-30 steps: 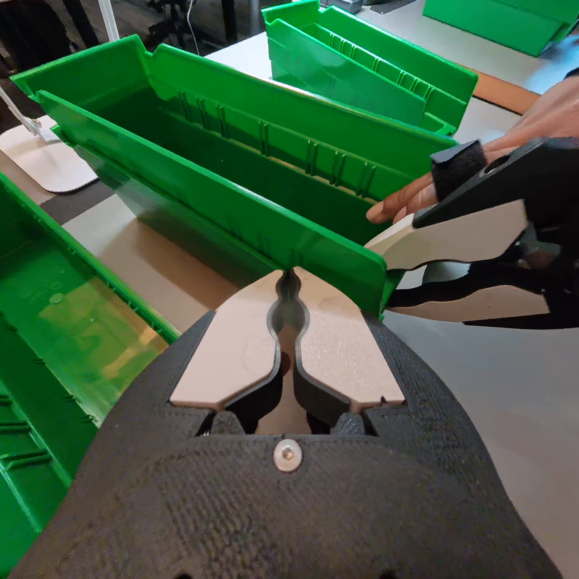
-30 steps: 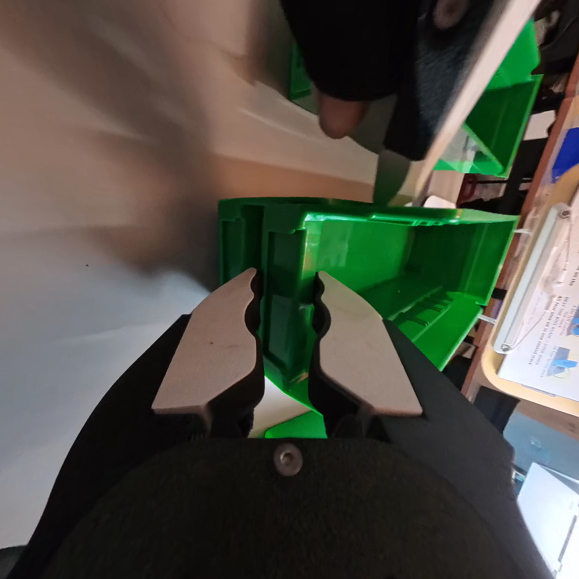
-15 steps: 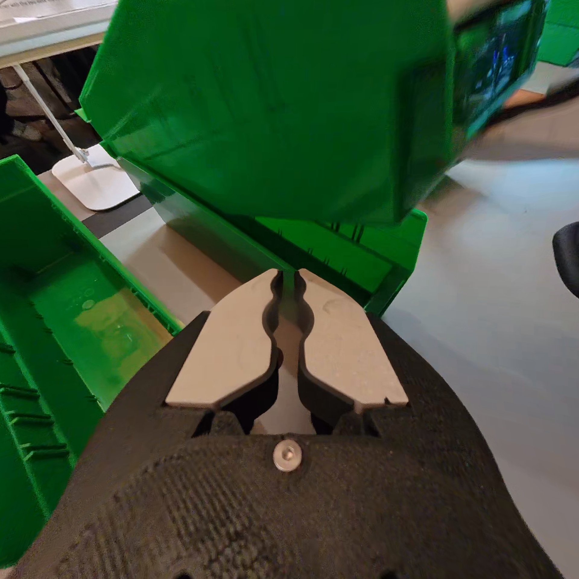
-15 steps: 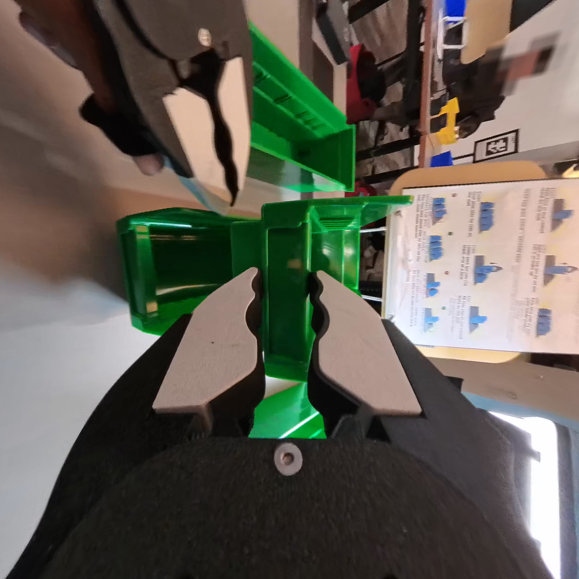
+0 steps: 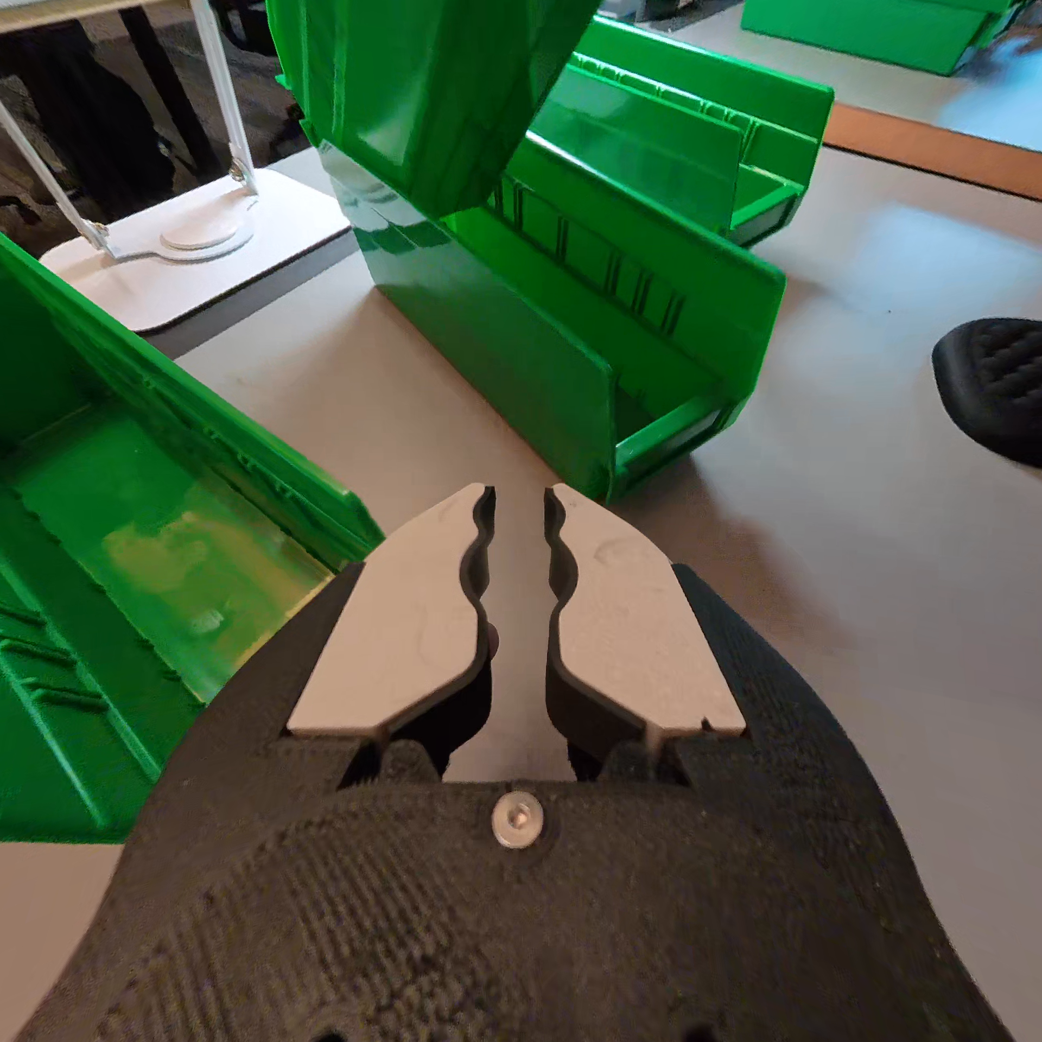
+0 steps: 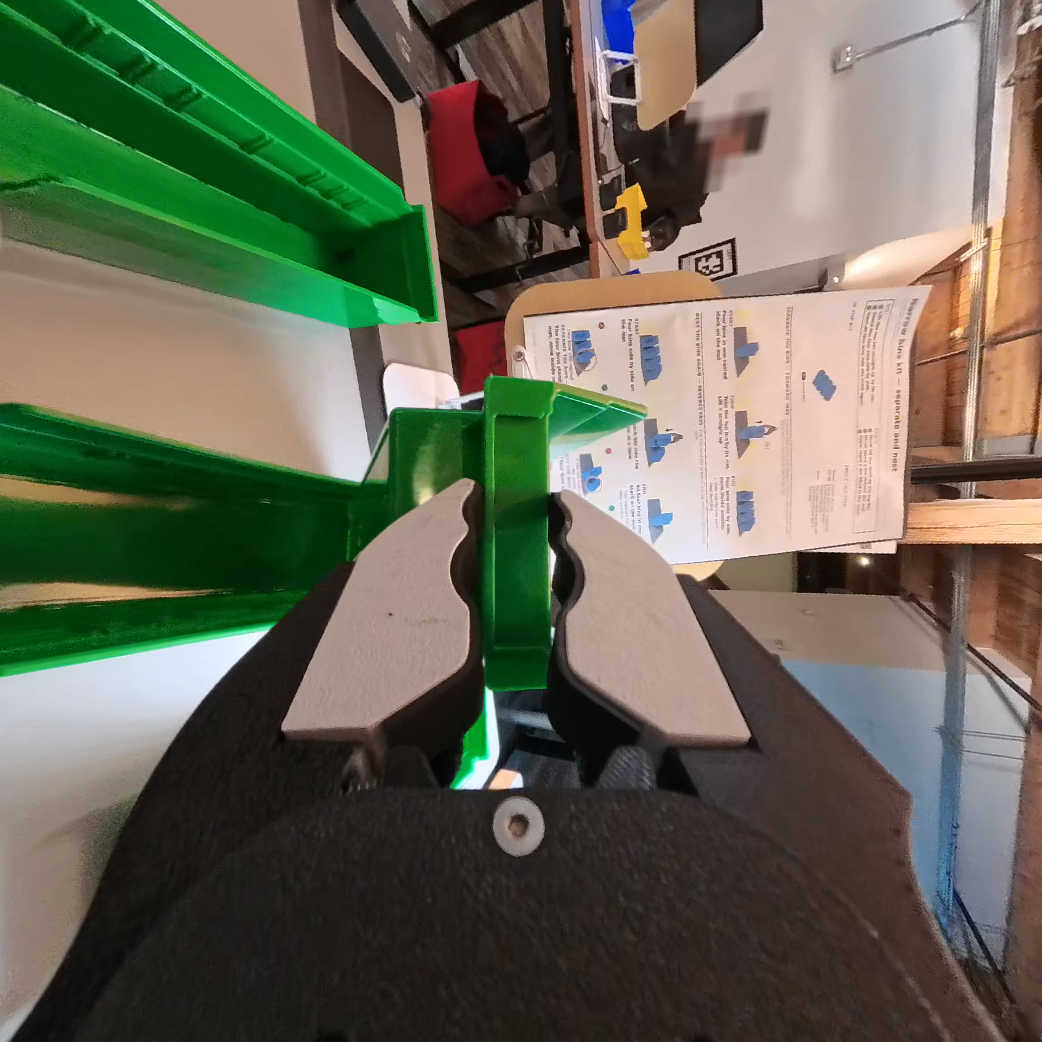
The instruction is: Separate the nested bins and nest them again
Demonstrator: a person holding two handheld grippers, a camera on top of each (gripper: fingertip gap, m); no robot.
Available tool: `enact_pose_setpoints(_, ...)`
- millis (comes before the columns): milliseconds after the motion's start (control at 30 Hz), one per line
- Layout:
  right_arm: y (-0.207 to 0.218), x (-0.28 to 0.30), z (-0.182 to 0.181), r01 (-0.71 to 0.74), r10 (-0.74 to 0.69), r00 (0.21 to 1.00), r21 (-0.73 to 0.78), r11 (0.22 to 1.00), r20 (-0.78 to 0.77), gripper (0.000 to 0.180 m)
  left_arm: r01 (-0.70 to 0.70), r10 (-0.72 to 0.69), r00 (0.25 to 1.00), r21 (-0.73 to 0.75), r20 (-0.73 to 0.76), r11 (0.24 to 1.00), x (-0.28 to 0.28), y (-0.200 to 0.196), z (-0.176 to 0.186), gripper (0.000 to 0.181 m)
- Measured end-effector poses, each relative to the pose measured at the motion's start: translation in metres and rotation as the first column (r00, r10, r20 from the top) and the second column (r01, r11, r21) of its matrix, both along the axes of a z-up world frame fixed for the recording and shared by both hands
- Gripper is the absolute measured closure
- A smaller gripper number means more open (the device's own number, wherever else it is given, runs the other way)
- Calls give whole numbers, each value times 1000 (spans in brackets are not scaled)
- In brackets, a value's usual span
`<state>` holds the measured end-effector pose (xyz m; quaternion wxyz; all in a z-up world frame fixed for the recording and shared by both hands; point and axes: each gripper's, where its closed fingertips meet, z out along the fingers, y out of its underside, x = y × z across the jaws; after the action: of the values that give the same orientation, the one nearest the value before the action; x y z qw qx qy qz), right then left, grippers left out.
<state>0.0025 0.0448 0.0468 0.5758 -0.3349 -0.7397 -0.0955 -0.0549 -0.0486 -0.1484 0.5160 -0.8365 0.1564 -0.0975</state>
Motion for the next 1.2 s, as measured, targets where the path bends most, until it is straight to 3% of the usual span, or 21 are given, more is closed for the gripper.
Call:
enact_pose_setpoints(133, 1, 3, 3, -12, 13, 1000, -32, 999, 13, 158, 33, -33, 999, -10, -22, 999, 9, -2, -8, 163)
enact_pose_setpoints(267, -2, 13, -11, 25, -7, 993, -155, 988, 116, 155, 80, -80, 996, -19, -39, 997, 21, -5, -14, 158)
enact_pose_setpoints(367, -6, 23, -36, 84, -10, 966, -277, 957, 257, 146, 120, -121, 991, -29, -53, 992, 33, -7, -19, 153)
enact_pose_setpoints(533, 2, 34, -99, 224, -88, 877, -240, 944, 472, 140, 168, -171, 983, -41, -74, 985, 50, -9, -27, 151)
enact_pose_setpoints(633, 8, 37, -142, 264, -105, 839, -232, 936, 533, 147, 181, -185, 979, -48, -87, 982, 55, -11, -31, 150)
enact_pose_setpoints(800, 12, 35, -188, 260, -78, 835, -264, 929, 545, 149, 182, -186, 978, -52, -94, 982, 55, -10, -35, 151)
enact_pose_setpoints(1200, -54, 11, -186, -4, 123, 904, -280, 960, 410, 149, 67, -63, 992, 35, -111, 997, 37, 7, -31, 148)
